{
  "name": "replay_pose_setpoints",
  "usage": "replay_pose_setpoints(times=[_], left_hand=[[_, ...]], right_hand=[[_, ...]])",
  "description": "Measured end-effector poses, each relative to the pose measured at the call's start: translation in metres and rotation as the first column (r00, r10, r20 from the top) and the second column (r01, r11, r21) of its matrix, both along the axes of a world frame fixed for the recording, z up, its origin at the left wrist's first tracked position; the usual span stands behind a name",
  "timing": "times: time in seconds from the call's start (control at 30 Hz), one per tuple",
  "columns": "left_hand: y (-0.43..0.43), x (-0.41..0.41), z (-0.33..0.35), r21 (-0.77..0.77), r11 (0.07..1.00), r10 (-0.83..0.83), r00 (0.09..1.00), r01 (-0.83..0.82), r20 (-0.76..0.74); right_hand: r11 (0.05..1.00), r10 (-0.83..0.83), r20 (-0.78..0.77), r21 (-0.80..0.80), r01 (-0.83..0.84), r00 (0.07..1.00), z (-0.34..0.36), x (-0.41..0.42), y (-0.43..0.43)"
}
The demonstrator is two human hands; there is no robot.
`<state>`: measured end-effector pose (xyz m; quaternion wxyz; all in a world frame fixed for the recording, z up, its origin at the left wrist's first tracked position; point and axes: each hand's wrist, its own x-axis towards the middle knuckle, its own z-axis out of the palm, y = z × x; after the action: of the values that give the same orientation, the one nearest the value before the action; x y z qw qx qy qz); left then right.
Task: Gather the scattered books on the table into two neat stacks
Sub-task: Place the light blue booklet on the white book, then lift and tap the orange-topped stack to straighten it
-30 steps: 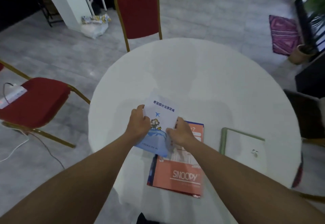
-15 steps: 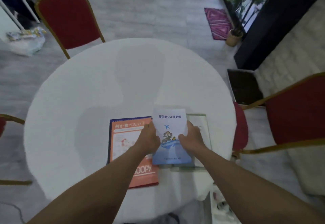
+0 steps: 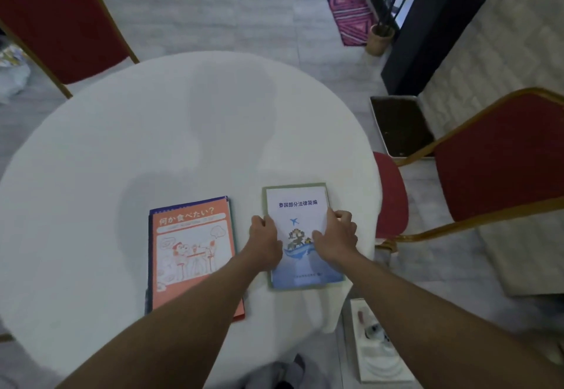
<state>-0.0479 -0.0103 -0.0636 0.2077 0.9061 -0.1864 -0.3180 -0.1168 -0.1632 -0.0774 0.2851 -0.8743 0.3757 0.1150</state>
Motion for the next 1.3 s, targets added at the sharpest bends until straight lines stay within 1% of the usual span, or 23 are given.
replay_pose_setpoints(times=[0.13, 0.27, 0.5, 0.6, 0.67, 0.83, 0.97, 1.07, 1.2, 1.3], left_hand=[[-0.004, 0.003, -0.003, -0.003, 1.0, 0.021, 1.0, -0.021, -0.014], [-0.008, 0.003, -0.006, 0.014, 0.999, 0.045, 0.999, -0.045, -0.025], [-0.002, 0.01, -0.007, 0.052, 0.998, -0.023, 1.0, 0.024, -0.009], [0.009, 0.017, -0.005, 0.04, 0.998, -0.04, 0.999, 0.038, 0.031], [0.019, 0.023, -0.002, 0.034, 0.999, -0.026, 0.996, 0.023, 0.084], [0.056, 0.04, 0.01, 0.037, 0.996, 0.073, 0.985, -0.08, 0.159], [0.098, 0.05, 0.01, 0.079, 0.98, 0.165, 0.966, -0.184, 0.198], [0.131, 0.052, 0.003, 0.15, 0.947, 0.251, 0.945, -0.285, 0.212], [0.168, 0.05, -0.009, 0.208, 0.878, 0.396, 0.897, -0.432, 0.194], [0.187, 0.045, -0.018, 0.189, 0.835, 0.502, 0.856, -0.517, 0.123]], right_hand=[[0.999, 0.026, -0.043, 0.028, -0.025, 0.999, -0.002, 0.006, -0.003], [0.998, 0.034, -0.037, 0.05, -0.032, 0.999, -0.004, 0.007, -0.005], [0.999, 0.025, -0.054, 0.034, -0.023, 0.998, -0.004, 0.01, -0.003], [1.0, -0.004, -0.036, -0.025, 0.003, 0.999, 0.0, 0.015, 0.003], [0.997, 0.025, 0.005, -0.072, -0.024, 1.0, 0.003, 0.02, 0.01], [0.975, 0.218, 0.062, -0.047, -0.215, 0.974, 0.012, 0.042, 0.039], [0.945, 0.309, 0.109, 0.081, -0.318, 0.945, 0.016, 0.06, 0.076], [0.903, 0.403, 0.058, 0.135, -0.407, 0.913, 0.013, 0.069, 0.106], [0.875, 0.453, -0.05, 0.217, -0.433, 0.89, 0.001, 0.078, 0.14], [0.898, 0.404, -0.067, 0.221, -0.381, 0.912, -0.009, 0.076, 0.16]])
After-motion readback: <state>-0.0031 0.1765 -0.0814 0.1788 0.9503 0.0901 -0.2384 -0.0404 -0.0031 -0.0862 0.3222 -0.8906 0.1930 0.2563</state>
